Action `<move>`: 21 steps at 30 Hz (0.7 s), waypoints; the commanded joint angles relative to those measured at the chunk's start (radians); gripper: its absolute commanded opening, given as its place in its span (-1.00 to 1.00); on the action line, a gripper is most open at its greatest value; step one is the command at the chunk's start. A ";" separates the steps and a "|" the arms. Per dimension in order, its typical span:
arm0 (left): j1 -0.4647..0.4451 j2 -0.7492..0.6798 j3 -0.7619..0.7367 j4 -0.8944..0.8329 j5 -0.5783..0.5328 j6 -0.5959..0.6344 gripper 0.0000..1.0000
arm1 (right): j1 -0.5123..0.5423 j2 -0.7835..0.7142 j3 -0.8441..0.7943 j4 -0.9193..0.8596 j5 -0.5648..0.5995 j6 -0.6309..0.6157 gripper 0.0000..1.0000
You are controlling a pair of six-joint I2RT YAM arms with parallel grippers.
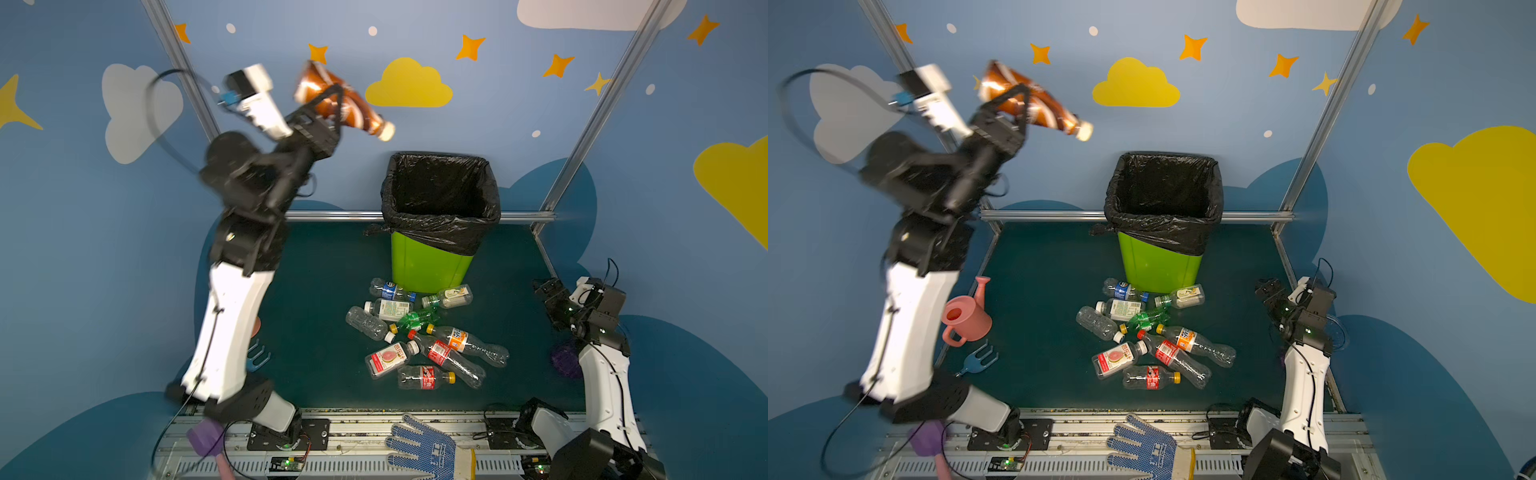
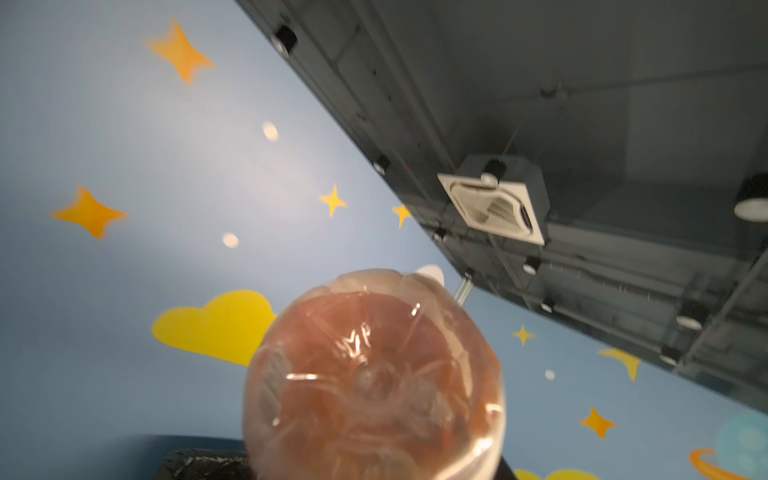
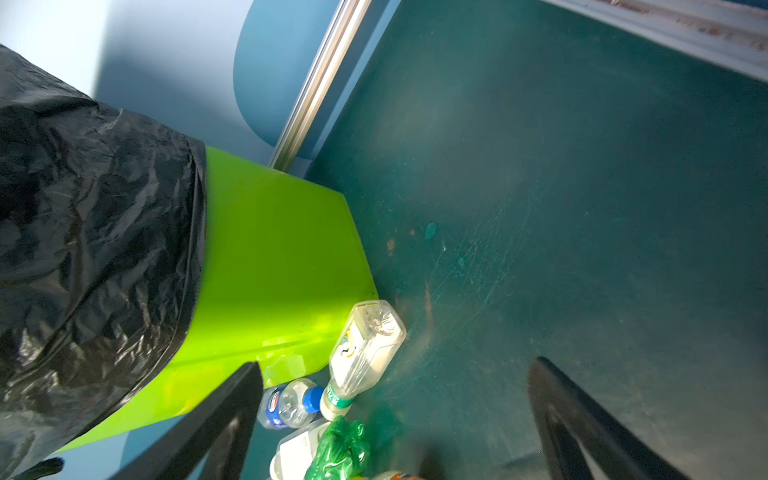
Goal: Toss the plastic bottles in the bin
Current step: 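Lift the brown coffee bottle with the left gripper over the bin and release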
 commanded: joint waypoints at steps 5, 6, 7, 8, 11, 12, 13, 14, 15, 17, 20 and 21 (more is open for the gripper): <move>-0.045 0.310 0.334 -0.206 0.044 0.030 0.63 | -0.021 -0.046 0.011 -0.023 -0.038 -0.018 0.96; -0.049 0.241 0.251 -0.153 -0.033 0.073 0.87 | -0.026 -0.057 0.010 -0.026 -0.037 -0.019 0.96; -0.051 0.183 0.181 -0.103 -0.066 0.112 0.99 | -0.031 -0.064 0.008 -0.026 -0.039 -0.017 0.96; -0.051 0.138 0.134 -0.073 -0.089 0.139 1.00 | -0.034 -0.069 0.005 -0.024 -0.046 -0.013 0.96; -0.051 0.096 0.168 -0.129 -0.107 0.204 1.00 | -0.035 -0.069 -0.004 -0.021 -0.057 -0.003 0.96; -0.051 0.090 0.188 -0.151 -0.092 0.218 1.00 | -0.034 -0.068 -0.009 -0.017 -0.063 0.004 0.96; -0.051 0.083 0.193 -0.169 -0.084 0.225 1.00 | -0.036 -0.068 -0.012 -0.017 -0.067 0.009 0.95; -0.051 0.076 0.190 -0.185 -0.081 0.231 1.00 | -0.034 -0.068 -0.013 -0.021 -0.075 0.014 0.96; -0.051 0.065 0.180 -0.200 -0.081 0.236 1.00 | -0.033 -0.068 -0.014 -0.024 -0.080 0.018 0.95; -0.051 0.033 0.134 -0.216 -0.076 0.251 1.00 | -0.033 -0.074 -0.017 -0.030 -0.083 0.024 0.95; -0.051 -0.073 -0.071 -0.192 -0.104 0.285 1.00 | -0.032 -0.086 -0.023 -0.036 -0.089 0.035 0.95; -0.050 -0.129 -0.180 -0.155 -0.129 0.302 1.00 | -0.032 -0.086 -0.023 -0.035 -0.094 0.042 0.95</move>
